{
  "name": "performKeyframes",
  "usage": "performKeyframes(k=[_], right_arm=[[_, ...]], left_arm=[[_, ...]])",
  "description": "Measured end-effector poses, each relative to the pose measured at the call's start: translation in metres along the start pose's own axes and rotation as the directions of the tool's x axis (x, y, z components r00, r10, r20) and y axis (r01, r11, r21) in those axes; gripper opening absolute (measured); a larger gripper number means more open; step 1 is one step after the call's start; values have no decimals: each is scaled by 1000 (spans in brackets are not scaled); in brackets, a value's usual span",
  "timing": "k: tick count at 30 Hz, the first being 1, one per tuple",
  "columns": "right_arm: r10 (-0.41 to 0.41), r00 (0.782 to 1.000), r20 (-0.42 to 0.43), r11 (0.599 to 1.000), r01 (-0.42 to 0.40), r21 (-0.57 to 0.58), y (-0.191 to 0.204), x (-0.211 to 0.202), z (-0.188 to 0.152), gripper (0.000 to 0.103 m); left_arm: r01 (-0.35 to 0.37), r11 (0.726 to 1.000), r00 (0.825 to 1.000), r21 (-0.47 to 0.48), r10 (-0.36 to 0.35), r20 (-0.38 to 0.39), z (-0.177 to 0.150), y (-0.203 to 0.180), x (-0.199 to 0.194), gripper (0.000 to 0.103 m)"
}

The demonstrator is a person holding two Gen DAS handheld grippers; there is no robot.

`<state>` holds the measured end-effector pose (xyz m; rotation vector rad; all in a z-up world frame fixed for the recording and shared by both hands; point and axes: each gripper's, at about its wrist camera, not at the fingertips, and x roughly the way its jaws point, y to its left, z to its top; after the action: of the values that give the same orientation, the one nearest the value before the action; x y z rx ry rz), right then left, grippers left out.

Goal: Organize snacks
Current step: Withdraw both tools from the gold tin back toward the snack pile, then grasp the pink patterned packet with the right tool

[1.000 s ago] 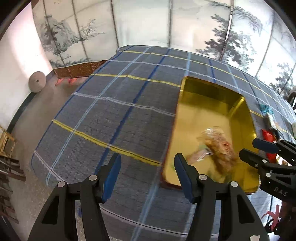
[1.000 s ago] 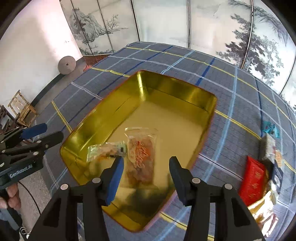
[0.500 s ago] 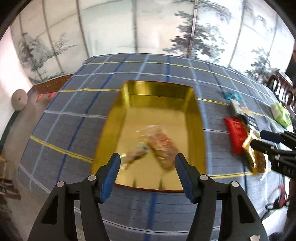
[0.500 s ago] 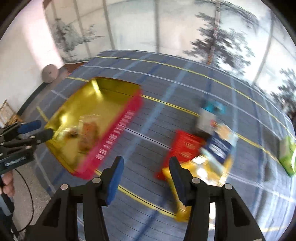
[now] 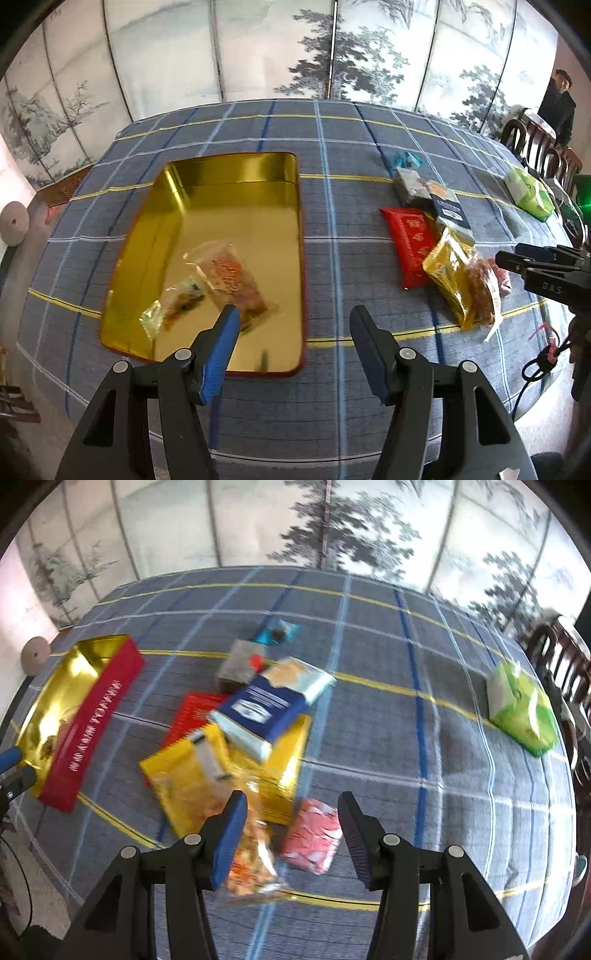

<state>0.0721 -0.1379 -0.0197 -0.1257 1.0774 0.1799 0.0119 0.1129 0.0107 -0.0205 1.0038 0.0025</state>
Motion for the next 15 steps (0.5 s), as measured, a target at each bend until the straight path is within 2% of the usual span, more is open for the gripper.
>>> performKeyframes(k=[8, 15], right_arm=[[-8, 998, -57, 1000, 9, 22, -8, 22, -9, 52], [-1, 998, -66, 999, 5, 51, -13, 30, -13, 52]], left_arm=[[7, 1000, 1000, 10, -7, -19, -3, -10, 6, 59], [12, 1000, 999, 12, -11, -34, -7, -13, 11, 59]])
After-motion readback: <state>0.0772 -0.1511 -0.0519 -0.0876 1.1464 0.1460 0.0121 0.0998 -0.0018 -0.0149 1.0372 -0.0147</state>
